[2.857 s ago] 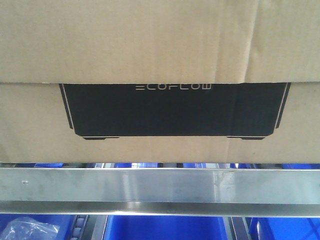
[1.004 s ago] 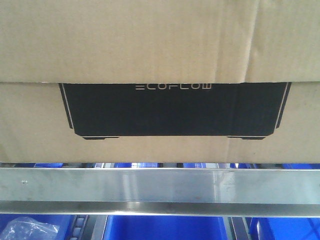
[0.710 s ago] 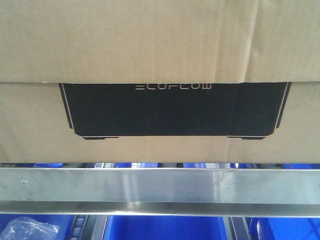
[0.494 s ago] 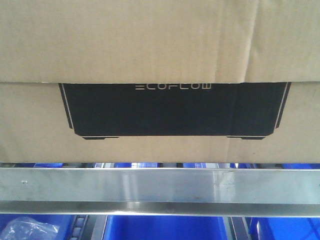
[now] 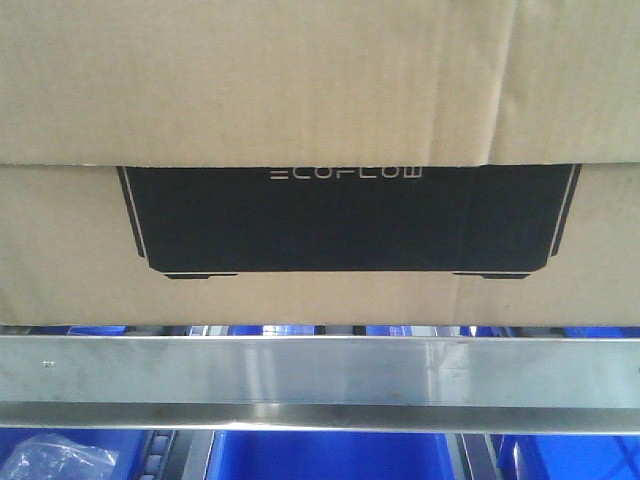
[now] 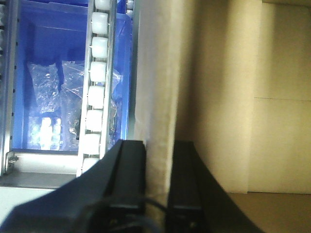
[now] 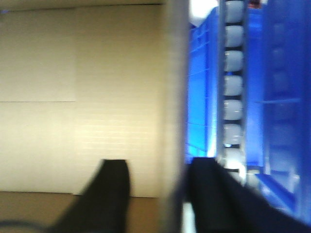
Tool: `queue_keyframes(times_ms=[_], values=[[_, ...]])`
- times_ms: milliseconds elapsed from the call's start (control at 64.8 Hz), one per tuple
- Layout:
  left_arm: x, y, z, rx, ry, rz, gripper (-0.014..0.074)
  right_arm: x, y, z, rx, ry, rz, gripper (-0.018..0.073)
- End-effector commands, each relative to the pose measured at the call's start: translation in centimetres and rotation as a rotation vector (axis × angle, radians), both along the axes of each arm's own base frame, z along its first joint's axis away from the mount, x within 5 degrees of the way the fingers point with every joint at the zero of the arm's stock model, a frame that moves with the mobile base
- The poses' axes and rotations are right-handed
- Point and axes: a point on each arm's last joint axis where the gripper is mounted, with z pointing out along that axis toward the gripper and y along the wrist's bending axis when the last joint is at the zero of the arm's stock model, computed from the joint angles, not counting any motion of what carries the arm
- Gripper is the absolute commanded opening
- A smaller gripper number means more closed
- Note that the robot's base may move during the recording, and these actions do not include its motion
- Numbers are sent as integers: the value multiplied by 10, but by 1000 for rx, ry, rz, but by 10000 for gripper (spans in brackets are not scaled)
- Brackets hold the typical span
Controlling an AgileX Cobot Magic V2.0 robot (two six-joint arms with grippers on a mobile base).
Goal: Grab box from left shelf to table start
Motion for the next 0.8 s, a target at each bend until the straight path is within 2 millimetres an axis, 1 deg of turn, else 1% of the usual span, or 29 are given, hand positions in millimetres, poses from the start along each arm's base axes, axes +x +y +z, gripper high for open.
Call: queue_keyframes(times_ms=[0,93,154,293,788], values=[[-6,1,21,-47,-100,0,-102,-4,3,22,26,-124,5,143],[-6,1,21,-47,-100,0,-102,-4,3,22,27,-124,4,39],[-6,1,21,-47,-100,0,-102,-4,4,22,30,-123,5,58],[-6,1,21,-47,-100,0,-102,-4,8,22,37,-122,14,56],[-6,1,21,-47,-100,0,-102,-3,9,22,50,-127,2,56]])
